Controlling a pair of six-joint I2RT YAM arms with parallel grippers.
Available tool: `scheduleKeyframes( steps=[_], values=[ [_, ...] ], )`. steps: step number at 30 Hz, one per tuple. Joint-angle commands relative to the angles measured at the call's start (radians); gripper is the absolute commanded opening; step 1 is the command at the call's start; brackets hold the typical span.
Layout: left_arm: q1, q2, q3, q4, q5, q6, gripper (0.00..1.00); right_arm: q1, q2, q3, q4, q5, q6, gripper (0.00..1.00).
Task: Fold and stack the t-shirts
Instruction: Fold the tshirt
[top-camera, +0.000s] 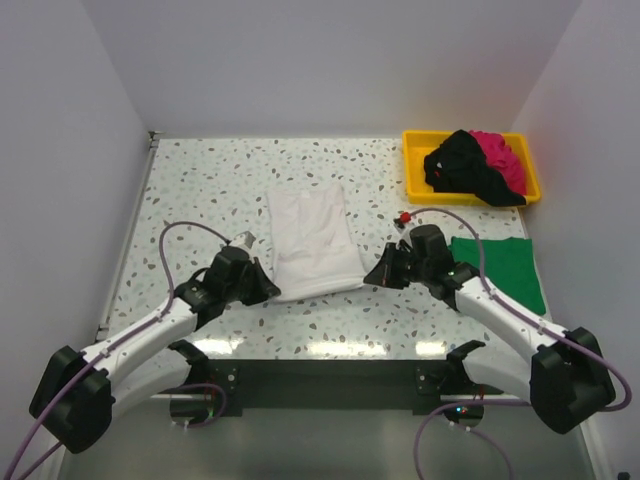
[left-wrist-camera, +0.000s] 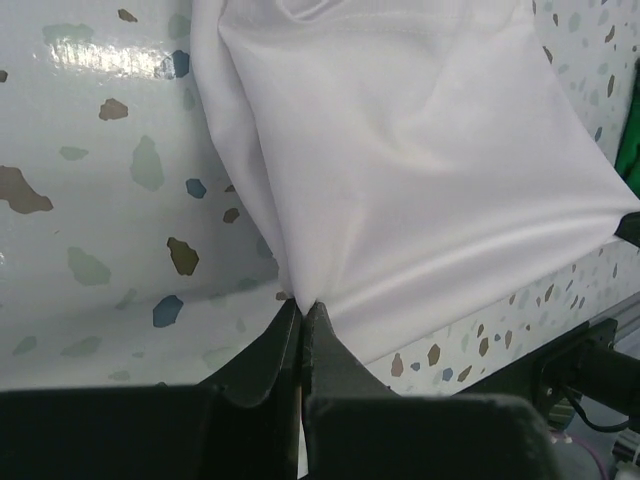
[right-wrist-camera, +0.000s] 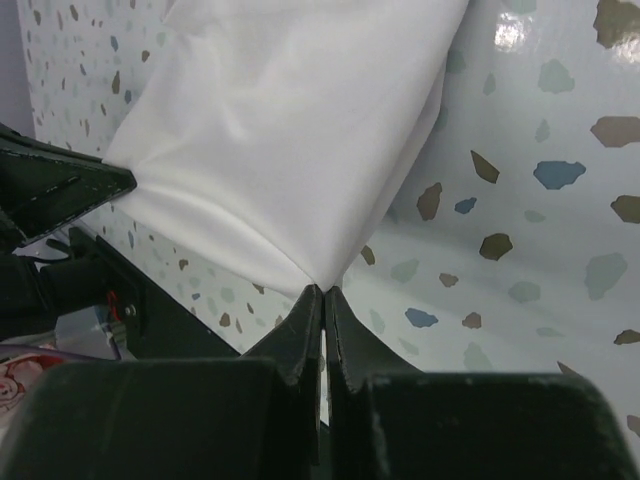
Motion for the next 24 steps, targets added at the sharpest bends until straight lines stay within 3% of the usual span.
scheduleKeyframes(
  steps=[1,15,24],
  values=[
    [-0.001,-0.005,0.115,-0.064,-0.041,-0.011,0.00,-0.003,-0.020,0.109,-0.054,-0.006,-0.038,0.00],
    [0.017,0.154,0.455,-0.161,-0.261,0.012,0.00,-0.021,0.199,0.484,-0.133,0.125,-0.127,0.00],
    [0.169,0.242,0.520,-0.095,-0.189,0.037,0.00,-0.068,0.368,0.646,-0.089,-0.013,-0.121,0.00]
  ],
)
